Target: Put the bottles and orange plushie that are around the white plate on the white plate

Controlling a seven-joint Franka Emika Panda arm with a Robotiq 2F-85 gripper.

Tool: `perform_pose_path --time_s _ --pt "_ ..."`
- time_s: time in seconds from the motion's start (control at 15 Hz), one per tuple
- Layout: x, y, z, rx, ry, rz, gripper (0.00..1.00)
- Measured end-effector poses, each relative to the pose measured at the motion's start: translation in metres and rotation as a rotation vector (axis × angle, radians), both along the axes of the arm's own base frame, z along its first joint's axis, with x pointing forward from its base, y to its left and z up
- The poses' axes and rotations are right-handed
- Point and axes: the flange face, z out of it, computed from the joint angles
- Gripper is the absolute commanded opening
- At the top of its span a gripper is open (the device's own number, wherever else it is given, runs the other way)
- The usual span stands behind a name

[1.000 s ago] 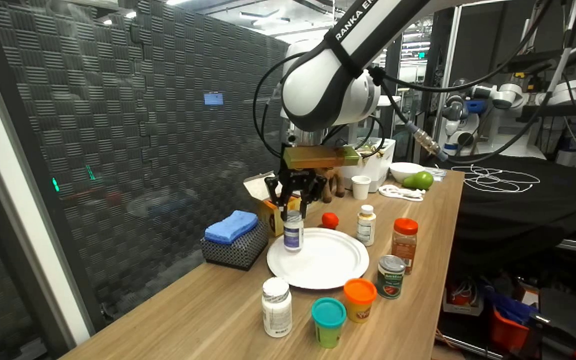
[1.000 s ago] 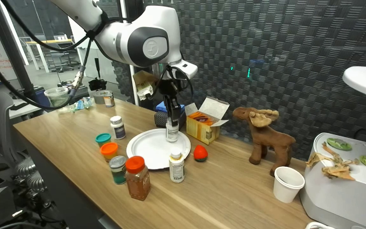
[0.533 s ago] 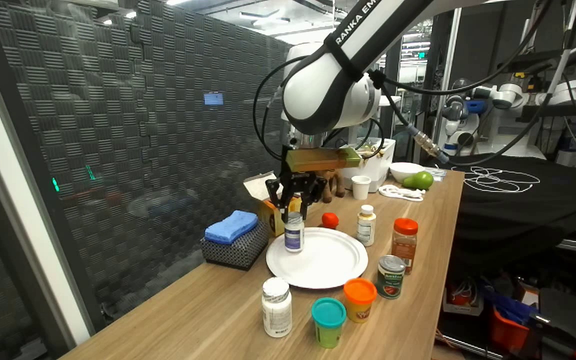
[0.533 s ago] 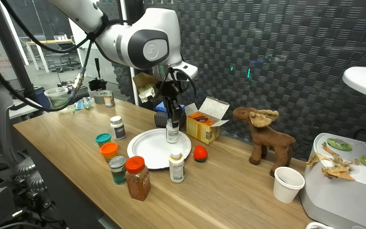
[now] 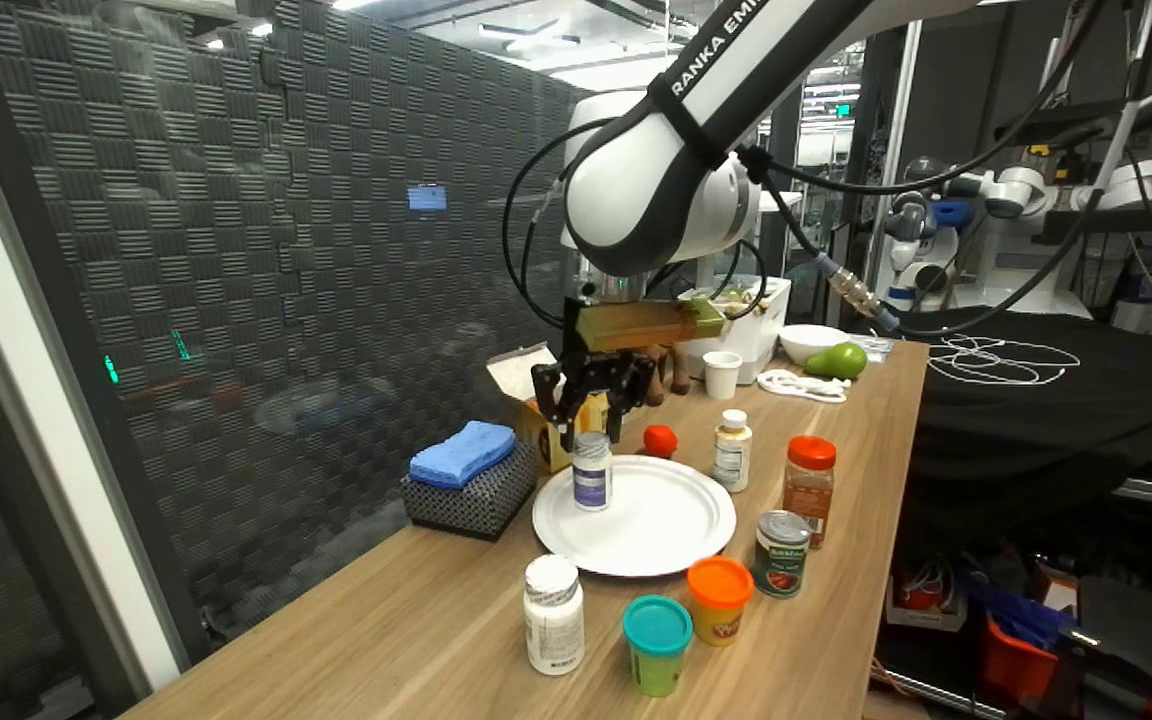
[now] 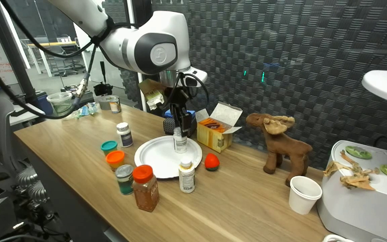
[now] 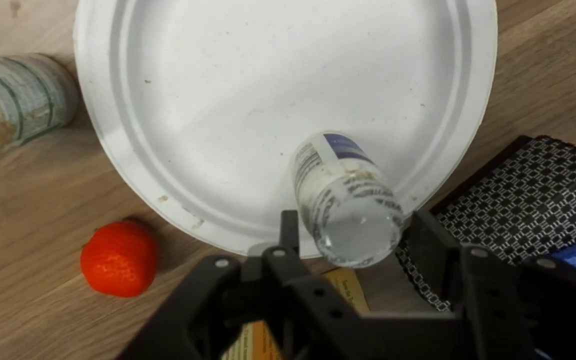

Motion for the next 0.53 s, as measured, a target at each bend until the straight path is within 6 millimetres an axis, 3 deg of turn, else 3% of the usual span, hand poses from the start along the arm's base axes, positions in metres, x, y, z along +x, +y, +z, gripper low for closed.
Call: perform_pose_path --time_s 0.07,0.2,0.4,0.53 --pt "0.0 0.004 0.005 -0.002 -0.008 0.009 0.99" --pt "0.001 0.02 0.025 -0.006 -0.041 0.034 1.0" --pt "-0.01 0.065 0.068 0.009 -0.088 0.087 1.0" --pt "-0.026 0.097 0.084 0.021 -0.085 0.124 1.0"
